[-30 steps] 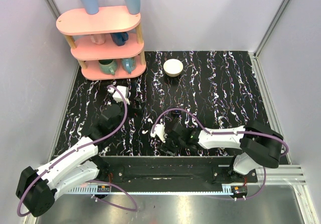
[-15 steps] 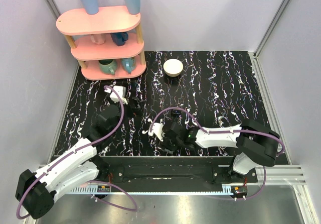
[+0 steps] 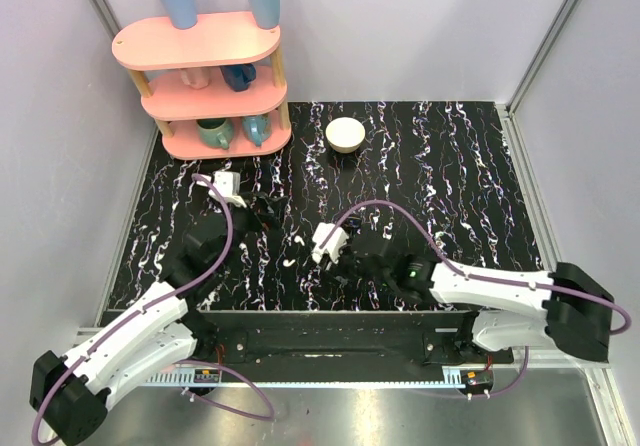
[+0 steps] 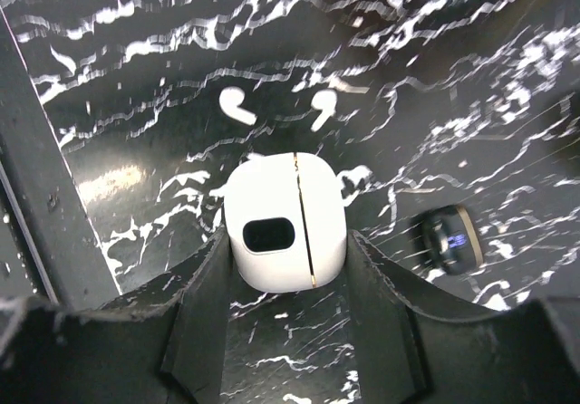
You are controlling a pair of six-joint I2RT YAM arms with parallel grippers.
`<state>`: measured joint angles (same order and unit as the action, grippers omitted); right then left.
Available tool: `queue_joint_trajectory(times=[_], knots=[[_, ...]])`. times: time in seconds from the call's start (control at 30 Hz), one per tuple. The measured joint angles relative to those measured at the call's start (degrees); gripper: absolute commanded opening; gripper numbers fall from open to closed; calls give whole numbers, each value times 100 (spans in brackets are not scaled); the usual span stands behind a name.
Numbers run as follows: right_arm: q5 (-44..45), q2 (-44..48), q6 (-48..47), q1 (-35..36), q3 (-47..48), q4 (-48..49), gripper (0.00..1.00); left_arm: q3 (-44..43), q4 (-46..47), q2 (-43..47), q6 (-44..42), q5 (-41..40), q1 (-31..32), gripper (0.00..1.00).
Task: Insert the wireless bluetooth earbuds into the charging case
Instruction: Pick up the charging case from the corner of the board, then pass from the right arm to the left
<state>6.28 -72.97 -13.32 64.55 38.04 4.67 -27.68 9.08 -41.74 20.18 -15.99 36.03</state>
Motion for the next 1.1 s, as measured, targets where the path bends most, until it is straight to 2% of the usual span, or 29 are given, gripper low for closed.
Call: queue_joint_trajectory(times=[0.17,0.33,0.63,0.87,1.1], knots=[[181,721,-501,0,-68,205,29,-131,-72,0,66,483,-17,99],[442,1036,-1064,0,-116,326,28,-699,-372,22,-26,1139,-50,99],[678,1384,-2039,0,-310,588,27,-1821,-1178,-136,-713,3340,-76,99],[640,1886,-2605,0,-328,713,26,-1799,-1394,-581,-861,4483,-76,96],[564,2149,-2837,0,-321,710,25,-1626,-890,-848,-597,5121,-76,92]])
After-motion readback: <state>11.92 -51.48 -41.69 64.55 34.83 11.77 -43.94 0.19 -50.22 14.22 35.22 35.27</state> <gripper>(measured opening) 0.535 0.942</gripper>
